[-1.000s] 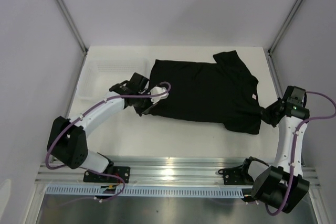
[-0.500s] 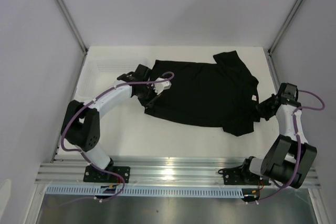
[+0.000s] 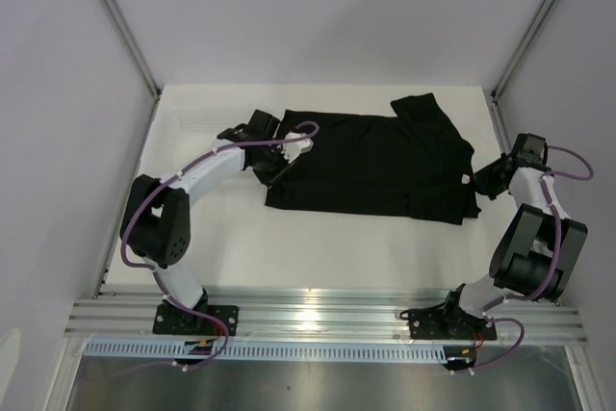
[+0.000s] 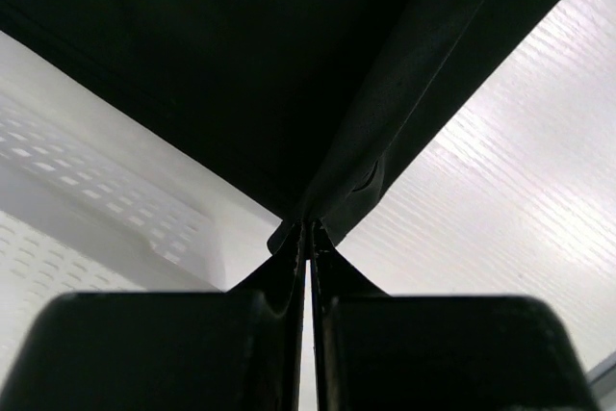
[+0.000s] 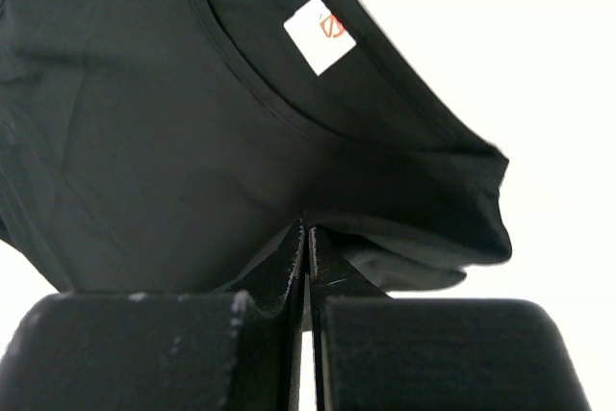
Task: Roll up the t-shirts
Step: Fold the tshirt
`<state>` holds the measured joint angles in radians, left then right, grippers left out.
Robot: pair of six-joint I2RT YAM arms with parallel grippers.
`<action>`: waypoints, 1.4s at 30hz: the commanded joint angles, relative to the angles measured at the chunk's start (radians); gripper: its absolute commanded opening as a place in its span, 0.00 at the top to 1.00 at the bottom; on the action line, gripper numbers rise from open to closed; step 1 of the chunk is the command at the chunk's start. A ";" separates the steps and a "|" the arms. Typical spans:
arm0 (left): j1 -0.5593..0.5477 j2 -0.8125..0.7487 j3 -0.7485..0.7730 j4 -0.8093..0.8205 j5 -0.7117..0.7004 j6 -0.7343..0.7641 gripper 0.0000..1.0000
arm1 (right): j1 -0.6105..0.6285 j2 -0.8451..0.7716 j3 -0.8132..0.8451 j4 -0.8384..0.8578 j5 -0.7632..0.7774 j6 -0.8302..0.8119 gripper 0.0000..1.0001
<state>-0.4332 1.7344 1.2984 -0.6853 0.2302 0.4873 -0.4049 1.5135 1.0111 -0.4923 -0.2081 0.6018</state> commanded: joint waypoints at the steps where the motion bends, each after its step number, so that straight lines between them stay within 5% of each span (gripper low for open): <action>1: 0.007 0.020 0.055 0.036 -0.020 -0.012 0.99 | 0.003 0.048 0.063 0.057 -0.010 -0.014 1.00; 26: 0.007 0.135 0.125 0.086 -0.123 -0.030 0.99 | 0.040 0.269 0.178 0.083 0.019 -0.060 1.00; 37: 0.004 0.177 0.160 0.093 -0.200 -0.026 0.82 | 0.041 0.307 0.181 0.095 0.022 -0.065 1.00; 42: 0.002 0.191 0.180 0.090 -0.223 -0.039 0.73 | 0.044 0.327 0.196 0.093 0.032 -0.066 0.75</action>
<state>-0.4335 1.9179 1.4315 -0.6083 0.0368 0.4690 -0.3676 1.8301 1.1587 -0.4210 -0.1978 0.5484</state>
